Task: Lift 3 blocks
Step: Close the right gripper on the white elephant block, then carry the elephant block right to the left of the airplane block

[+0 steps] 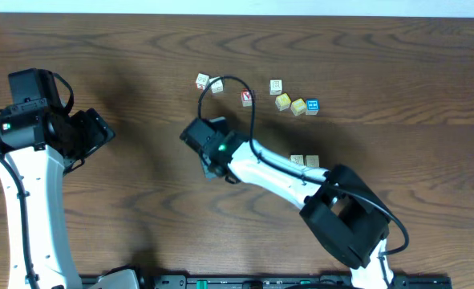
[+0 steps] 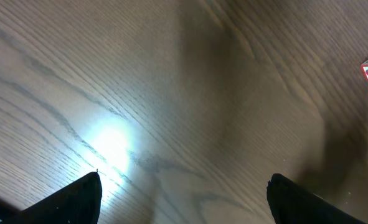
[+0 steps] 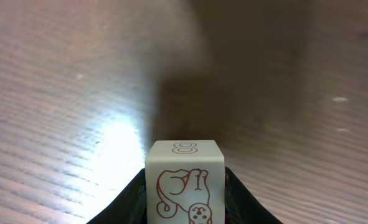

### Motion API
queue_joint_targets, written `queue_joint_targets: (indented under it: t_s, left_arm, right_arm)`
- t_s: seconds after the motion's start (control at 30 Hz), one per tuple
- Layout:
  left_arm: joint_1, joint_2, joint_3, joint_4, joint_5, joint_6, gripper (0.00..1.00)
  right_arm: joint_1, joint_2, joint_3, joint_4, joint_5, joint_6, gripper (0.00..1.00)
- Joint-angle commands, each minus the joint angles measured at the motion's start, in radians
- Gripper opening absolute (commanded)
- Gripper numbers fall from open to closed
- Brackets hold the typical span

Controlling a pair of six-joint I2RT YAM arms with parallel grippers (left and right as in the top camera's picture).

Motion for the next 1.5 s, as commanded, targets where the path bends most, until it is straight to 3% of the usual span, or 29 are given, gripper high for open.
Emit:
queue_joint_targets:
  t_s: [0.0,0.5,0.73,1.47]
  left_arm:
    - [0.005,0.002,0.01,-0.004,-0.005,-0.009,0.85]
    - [0.005,0.002,0.01,-0.004,-0.005,-0.009,0.85]
    - [0.005,0.002,0.01,-0.004,-0.005,-0.009,0.85]
    - [0.005,0.002,0.01,-0.004,-0.005,-0.009,0.85]
  right_arm:
    - [-0.029,0.007,0.045,-0.04,0.026,0.01,0.29]
    - [-0.271,0.007,0.088,-0.395,-0.069,0.081,0.27]
    - [-0.34,0.008,0.037,-0.373,-0.113,0.08,0.28]
    - [-0.339,0.008,0.017,-0.412,-0.19,-0.01,0.33]
